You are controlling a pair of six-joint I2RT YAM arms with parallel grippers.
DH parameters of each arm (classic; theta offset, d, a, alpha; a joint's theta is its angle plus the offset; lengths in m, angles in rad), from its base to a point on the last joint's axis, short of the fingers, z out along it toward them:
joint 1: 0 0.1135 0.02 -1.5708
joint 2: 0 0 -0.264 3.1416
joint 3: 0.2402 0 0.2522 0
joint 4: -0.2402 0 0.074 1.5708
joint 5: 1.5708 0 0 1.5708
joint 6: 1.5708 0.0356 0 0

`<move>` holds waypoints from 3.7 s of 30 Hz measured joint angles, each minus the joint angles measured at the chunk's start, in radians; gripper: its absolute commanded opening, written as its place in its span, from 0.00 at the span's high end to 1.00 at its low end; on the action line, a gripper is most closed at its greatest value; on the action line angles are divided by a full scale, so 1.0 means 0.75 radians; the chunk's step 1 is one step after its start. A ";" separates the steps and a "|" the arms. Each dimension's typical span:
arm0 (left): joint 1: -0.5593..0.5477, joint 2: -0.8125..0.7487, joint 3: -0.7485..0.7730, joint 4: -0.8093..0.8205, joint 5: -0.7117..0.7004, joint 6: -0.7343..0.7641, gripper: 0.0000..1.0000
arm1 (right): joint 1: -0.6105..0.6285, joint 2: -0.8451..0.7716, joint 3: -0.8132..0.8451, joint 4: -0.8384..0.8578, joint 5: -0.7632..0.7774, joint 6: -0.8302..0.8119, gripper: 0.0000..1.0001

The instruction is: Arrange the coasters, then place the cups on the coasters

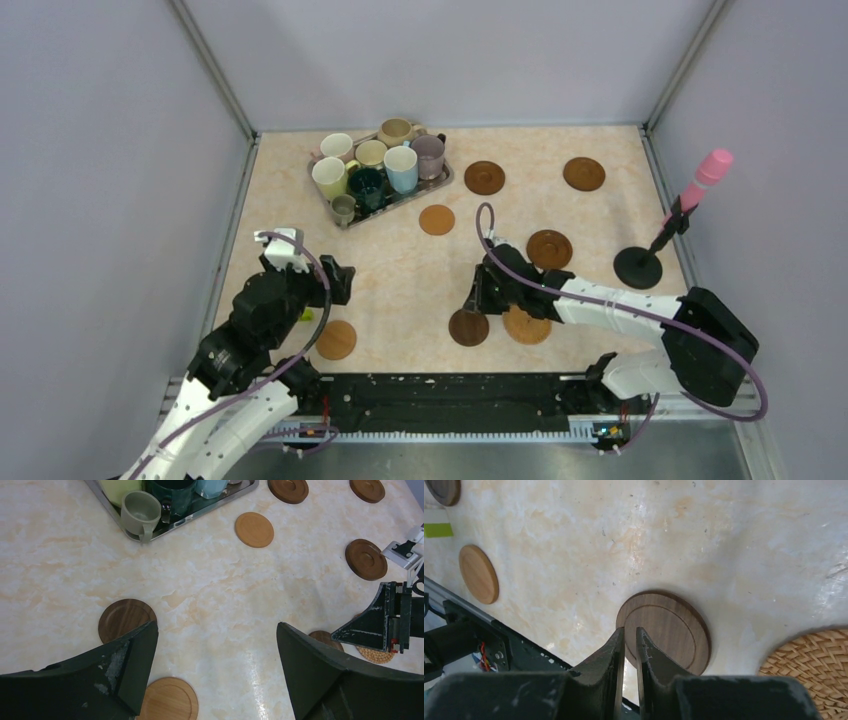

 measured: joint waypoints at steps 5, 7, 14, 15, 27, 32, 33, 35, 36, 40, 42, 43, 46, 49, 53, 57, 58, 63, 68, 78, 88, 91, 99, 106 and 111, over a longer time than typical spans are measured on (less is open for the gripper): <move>0.000 0.001 0.000 -0.002 -0.019 -0.003 0.07 | 0.040 0.061 -0.030 0.053 -0.011 -0.001 0.86; 0.000 0.001 0.000 -0.002 -0.020 -0.003 0.07 | 0.047 0.072 -0.054 0.063 -0.016 0.001 0.86; 0.000 0.012 0.000 -0.005 -0.020 -0.005 0.07 | 0.049 0.076 -0.082 0.066 -0.015 0.014 0.86; 0.000 0.012 0.000 -0.006 -0.020 -0.005 0.07 | 0.049 0.076 -0.083 0.066 -0.013 0.015 0.87; 0.000 0.012 0.000 -0.008 -0.024 -0.005 0.07 | 0.073 0.052 -0.113 0.005 0.057 0.097 0.90; 0.000 0.012 0.000 -0.008 -0.025 -0.005 0.07 | 0.087 0.005 -0.115 -0.077 0.083 0.130 0.89; 0.000 0.012 0.000 -0.008 -0.025 -0.005 0.08 | 0.087 -0.009 -0.114 -0.093 0.099 0.130 0.88; 0.000 0.012 0.000 -0.008 -0.024 -0.005 0.08 | 0.087 -0.035 -0.097 -0.142 0.138 0.125 0.86; 0.000 0.012 0.000 -0.008 -0.024 -0.005 0.08 | 0.085 -0.046 -0.079 -0.169 0.164 0.115 0.86; 0.000 0.012 0.000 -0.008 -0.024 -0.005 0.08 | 0.030 -0.091 -0.009 -0.233 0.262 0.063 0.84; 0.000 0.012 0.000 -0.008 -0.024 -0.005 0.08 | -0.045 -0.123 -0.008 -0.249 0.291 0.033 0.82; 0.000 0.012 0.000 -0.008 -0.024 -0.005 0.08 | -0.077 -0.135 -0.009 -0.262 0.305 0.023 0.81; 0.000 0.012 0.000 -0.009 -0.025 -0.005 0.08 | -0.163 -0.179 -0.032 -0.285 0.343 0.000 0.80; 0.000 0.012 0.000 -0.009 -0.025 -0.005 0.08 | -0.213 -0.216 -0.082 -0.302 0.366 -0.006 0.79; 0.000 0.012 0.000 -0.009 -0.026 -0.005 0.08 | -0.228 -0.221 -0.148 -0.325 0.377 0.013 0.79; 0.000 0.012 0.000 -0.009 -0.030 -0.005 0.08 | -0.229 -0.219 -0.191 -0.341 0.371 0.063 0.79; 0.000 0.012 0.000 -0.009 -0.030 -0.005 0.08 | -0.229 -0.220 -0.194 -0.339 0.370 0.080 0.79; 0.000 0.012 0.000 -0.009 -0.030 -0.005 0.08 | -0.230 -0.221 -0.199 -0.339 0.331 0.156 0.84; 0.000 0.012 0.000 -0.009 -0.030 -0.004 0.08 | -0.222 -0.223 -0.201 -0.352 0.276 0.215 0.84; 0.000 0.008 0.000 -0.010 -0.030 -0.005 0.08 | -0.218 -0.223 -0.172 -0.451 0.302 0.255 0.81; 0.000 -0.001 -0.001 -0.012 -0.030 -0.004 0.08 | -0.222 -0.262 0.083 -0.417 0.368 -0.021 0.75; 0.000 -0.016 -0.001 -0.016 -0.034 -0.005 0.08 | -0.220 -0.181 0.163 -0.289 0.298 -0.095 0.77; 0.000 -0.129 0.000 -0.039 -0.144 -0.011 0.04 | 0.069 0.304 0.322 0.062 0.139 -0.053 0.90; 0.001 -0.255 -0.001 -0.048 -0.273 -0.035 0.03 | 0.277 0.787 0.643 0.335 -0.039 0.095 1.00; 0.002 -0.274 -0.001 -0.048 -0.309 -0.038 0.03 | 0.341 0.990 0.854 0.429 -0.123 0.158 1.00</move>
